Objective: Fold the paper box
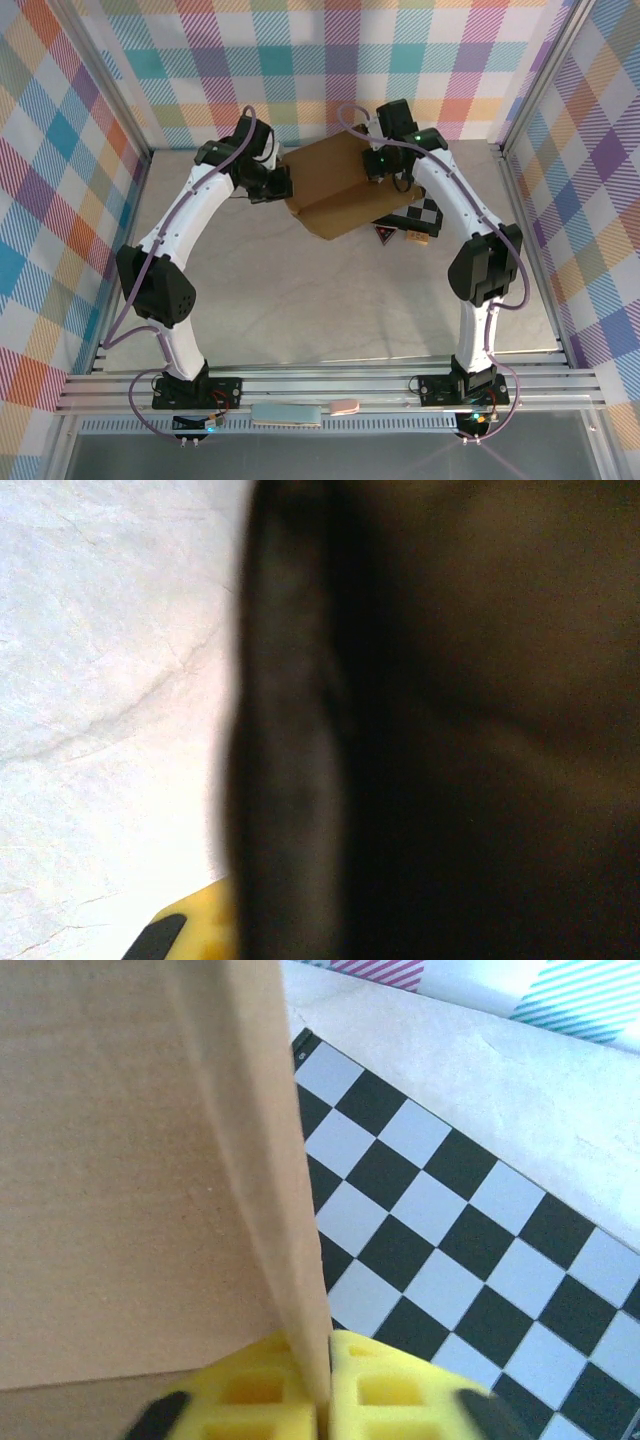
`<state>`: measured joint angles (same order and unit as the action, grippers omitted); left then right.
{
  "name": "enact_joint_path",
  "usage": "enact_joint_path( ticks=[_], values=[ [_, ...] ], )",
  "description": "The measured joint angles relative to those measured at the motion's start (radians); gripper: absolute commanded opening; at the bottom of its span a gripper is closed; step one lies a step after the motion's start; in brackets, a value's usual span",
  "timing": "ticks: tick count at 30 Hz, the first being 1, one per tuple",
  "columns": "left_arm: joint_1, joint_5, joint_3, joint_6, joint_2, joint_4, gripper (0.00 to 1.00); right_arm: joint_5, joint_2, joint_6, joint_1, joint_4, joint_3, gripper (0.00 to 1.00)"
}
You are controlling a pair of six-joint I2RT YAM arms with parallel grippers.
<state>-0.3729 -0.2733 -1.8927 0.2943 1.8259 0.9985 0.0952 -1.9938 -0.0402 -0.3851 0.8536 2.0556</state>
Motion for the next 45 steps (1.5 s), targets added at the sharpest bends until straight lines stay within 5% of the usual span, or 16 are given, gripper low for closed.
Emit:
enact_joint_path(
  ticks=[4, 11, 15, 31, 45],
  values=[
    [-0.011, 0.026, -0.013, 0.002, 0.006, 0.012, 0.00, 0.025, -0.011, -0.002, -0.012, 0.001, 0.006, 0.00],
    [-0.057, 0.120, -0.055, 0.035, 0.026, 0.055, 0.00, 0.287, -0.011, -0.013, -0.094, -0.023, -0.033, 0.00],
    [-0.079, 0.144, -0.055, 0.051, 0.026, 0.064, 0.00, 0.299, -0.011, -0.016, -0.092, -0.019, -0.035, 0.00],
    [-0.092, 0.151, -0.055, 0.096, 0.010, 0.101, 0.00, -0.122, 0.029, 0.010, 0.023, -0.045, -0.114, 0.06],
    [-0.092, 0.152, -0.053, 0.095, -0.027, 0.102, 0.00, -0.146, 0.054, 0.036, 0.028, -0.037, -0.108, 0.32]
  ],
)
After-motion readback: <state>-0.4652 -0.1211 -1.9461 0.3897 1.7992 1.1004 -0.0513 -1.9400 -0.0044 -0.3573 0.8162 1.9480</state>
